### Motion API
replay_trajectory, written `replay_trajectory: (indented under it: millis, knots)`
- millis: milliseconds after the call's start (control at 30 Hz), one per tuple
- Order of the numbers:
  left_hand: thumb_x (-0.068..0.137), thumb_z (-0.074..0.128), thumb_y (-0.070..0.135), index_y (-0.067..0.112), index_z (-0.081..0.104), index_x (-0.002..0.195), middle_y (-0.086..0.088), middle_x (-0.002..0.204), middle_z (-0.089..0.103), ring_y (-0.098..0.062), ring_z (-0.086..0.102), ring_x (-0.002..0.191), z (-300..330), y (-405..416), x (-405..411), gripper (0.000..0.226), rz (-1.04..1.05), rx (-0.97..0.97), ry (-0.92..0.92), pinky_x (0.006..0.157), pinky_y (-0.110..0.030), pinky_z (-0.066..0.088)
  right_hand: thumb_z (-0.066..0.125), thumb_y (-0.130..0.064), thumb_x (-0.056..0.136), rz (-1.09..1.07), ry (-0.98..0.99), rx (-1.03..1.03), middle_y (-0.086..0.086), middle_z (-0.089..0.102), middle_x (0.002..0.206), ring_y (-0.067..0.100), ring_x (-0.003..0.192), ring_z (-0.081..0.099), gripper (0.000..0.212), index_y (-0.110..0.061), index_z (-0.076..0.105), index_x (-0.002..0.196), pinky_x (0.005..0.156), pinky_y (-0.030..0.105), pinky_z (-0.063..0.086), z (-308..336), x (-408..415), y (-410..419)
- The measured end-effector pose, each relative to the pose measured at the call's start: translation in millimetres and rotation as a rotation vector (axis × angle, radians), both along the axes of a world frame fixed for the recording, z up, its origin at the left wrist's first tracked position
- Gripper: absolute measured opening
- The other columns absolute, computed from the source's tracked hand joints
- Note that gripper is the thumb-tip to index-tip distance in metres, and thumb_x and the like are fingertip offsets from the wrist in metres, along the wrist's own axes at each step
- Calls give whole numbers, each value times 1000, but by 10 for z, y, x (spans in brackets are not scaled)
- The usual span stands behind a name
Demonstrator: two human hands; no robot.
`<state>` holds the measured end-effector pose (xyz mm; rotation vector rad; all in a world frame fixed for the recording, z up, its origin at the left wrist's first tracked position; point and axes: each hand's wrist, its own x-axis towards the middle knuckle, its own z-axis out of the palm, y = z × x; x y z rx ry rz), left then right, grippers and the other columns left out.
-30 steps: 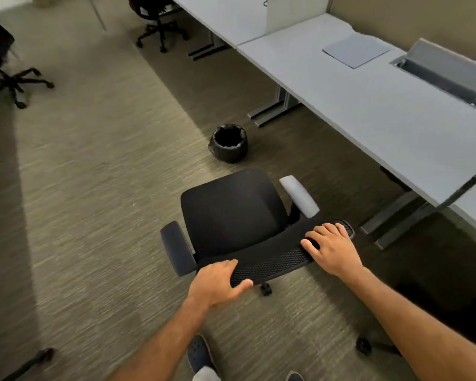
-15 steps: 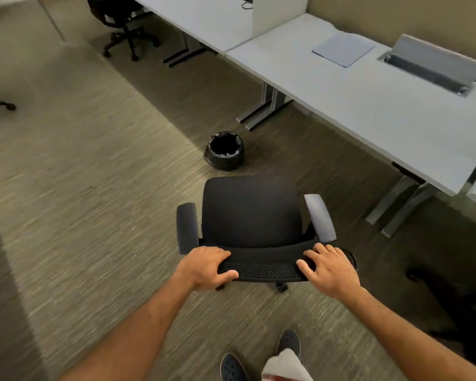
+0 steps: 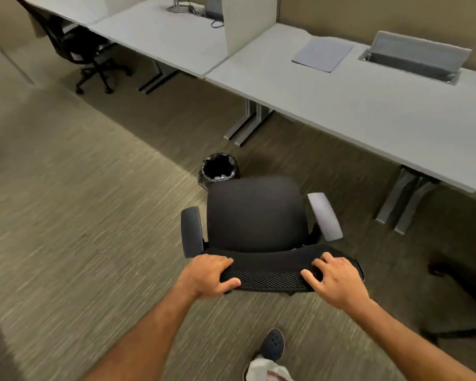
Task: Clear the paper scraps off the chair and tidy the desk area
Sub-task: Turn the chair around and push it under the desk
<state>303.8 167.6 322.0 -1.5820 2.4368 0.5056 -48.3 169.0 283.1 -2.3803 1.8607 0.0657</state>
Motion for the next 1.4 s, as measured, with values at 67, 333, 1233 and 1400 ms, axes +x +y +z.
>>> replay_trajectory:
  millis: [67,333,1233,1400]
  knots:
    - [75,3,89,18,54,140,0,135,64,-20,59,123,-8,-167,112,110,-40,12,5,100,-40,47,31,-71,92,-16,-9,-4,-5,60,86,16,75,63,61,-26,73,95,75,33,48,-21,108,-54]
    - [80,12,87,17,56,140,0,134,65,-21,61,121,-12,-818,449,101,-192,13,23,99,-38,47,35,-69,92,-154,-23,-26,-4,57,80,18,70,61,59,-23,72,89,74,37,49,-29,463,-198]
    - [85,32,80,22,60,136,5,132,67,-17,62,120,-114,-3362,491,82,-557,-59,105,96,-36,50,37,-69,88,-592,70,-48,-8,59,87,19,82,60,55,-27,73,90,75,38,45,89,1026,-1395]
    - [86,33,77,21,61,135,3,131,67,-17,62,120,-112,-3844,227,80,-523,-48,115,97,-37,49,33,-70,89,-600,54,-16,-9,59,88,17,83,61,58,-26,72,92,78,37,45,118,802,-1877]
